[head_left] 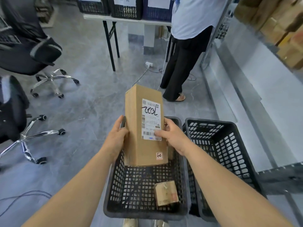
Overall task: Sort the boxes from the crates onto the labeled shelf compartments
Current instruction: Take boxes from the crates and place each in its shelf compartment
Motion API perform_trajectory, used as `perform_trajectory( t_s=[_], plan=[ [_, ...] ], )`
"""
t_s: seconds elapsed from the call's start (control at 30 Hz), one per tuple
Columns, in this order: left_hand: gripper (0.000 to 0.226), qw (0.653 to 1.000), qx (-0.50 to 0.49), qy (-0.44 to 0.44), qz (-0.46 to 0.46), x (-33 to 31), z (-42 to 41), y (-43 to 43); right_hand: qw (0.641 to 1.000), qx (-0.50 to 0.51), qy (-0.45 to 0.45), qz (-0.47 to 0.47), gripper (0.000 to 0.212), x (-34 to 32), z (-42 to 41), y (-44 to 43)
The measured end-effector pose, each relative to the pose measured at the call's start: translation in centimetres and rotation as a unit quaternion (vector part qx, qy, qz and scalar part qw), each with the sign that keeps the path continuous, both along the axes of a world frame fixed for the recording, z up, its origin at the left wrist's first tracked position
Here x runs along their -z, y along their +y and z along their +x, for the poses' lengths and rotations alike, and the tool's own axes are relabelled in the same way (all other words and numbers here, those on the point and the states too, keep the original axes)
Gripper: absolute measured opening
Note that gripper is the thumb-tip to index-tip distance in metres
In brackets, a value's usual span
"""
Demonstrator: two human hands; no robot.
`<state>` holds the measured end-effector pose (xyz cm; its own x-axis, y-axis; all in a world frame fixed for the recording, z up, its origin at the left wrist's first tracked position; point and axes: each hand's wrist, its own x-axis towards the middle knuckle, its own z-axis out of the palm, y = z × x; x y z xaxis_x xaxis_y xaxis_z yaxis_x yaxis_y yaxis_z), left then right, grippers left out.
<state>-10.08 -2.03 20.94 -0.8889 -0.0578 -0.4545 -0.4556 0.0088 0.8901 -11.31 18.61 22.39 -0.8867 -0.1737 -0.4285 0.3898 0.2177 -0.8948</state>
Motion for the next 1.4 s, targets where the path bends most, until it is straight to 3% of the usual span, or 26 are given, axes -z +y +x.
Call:
perform_trajectory(
  t_s=[0.13, 0.17, 0.3, 0.47, 0.67, 0.9, 1.03, 1.23, 1.33, 1.4],
  plan=[
    [0.027, 0.998, 0.028, 0.003, -0.056, -0.8, -0.4, -0.2, 0.999, -0.016, 0.021, 0.026, 0.06, -0.7, -0.1, 0.1],
    [0.03, 0.998, 0.034, 0.005, -0.055, -1.1, -0.4, -0.1, 0.999, -0.019, 0.022, 0.031, 0.061, -0.8, -0.1, 0.1],
    [0.077, 0.994, 0.084, 0.014, -0.062, -2.0, -0.3, 0.0, 0.999, -0.006, 0.03, 0.026, 0.059, -0.7, 0.1, -0.1],
    [0.057, 0.997, 0.065, 0.01, -0.04, -2.3, -0.6, 0.2, 0.999, 0.02, 0.021, 0.021, 0.05, -0.8, 0.5, 0.1],
    [0.046, 0.998, 0.058, 0.018, 0.0, -3.4, -1.0, 0.5, 0.991, 0.05, -0.083, -0.089, 0.035, -0.2, 0.8, 0.1],
    [0.063, 0.988, 0.153, 0.01, -0.001, -4.9, -2.0, -0.3, 0.99, 0.093, -0.035, -0.104, 0.052, 0.2, 0.0, -0.1],
    [0.089, 0.972, 0.233, -0.016, -0.001, -5.0, -2.0, -0.6, 0.979, 0.158, 0.008, -0.13, 0.066, -0.5, -0.3, -0.4],
    [0.062, 0.982, 0.179, 0.06, -0.007, -6.5, -3.7, 0.1, 0.972, 0.171, 0.022, -0.158, 0.06, -2.0, 0.5, -0.2],
    [0.054, 0.975, 0.207, 0.082, -0.004, -7.9, -4.5, -0.1, 0.954, 0.209, 0.028, -0.211, 0.06, -2.8, 1.2, 1.3],
    [0.052, 0.969, 0.224, 0.105, 0.007, -8.4, -4.5, 0.2, 0.939, 0.224, 0.039, -0.258, 0.049, -3.0, 1.8, 2.3]
  ],
)
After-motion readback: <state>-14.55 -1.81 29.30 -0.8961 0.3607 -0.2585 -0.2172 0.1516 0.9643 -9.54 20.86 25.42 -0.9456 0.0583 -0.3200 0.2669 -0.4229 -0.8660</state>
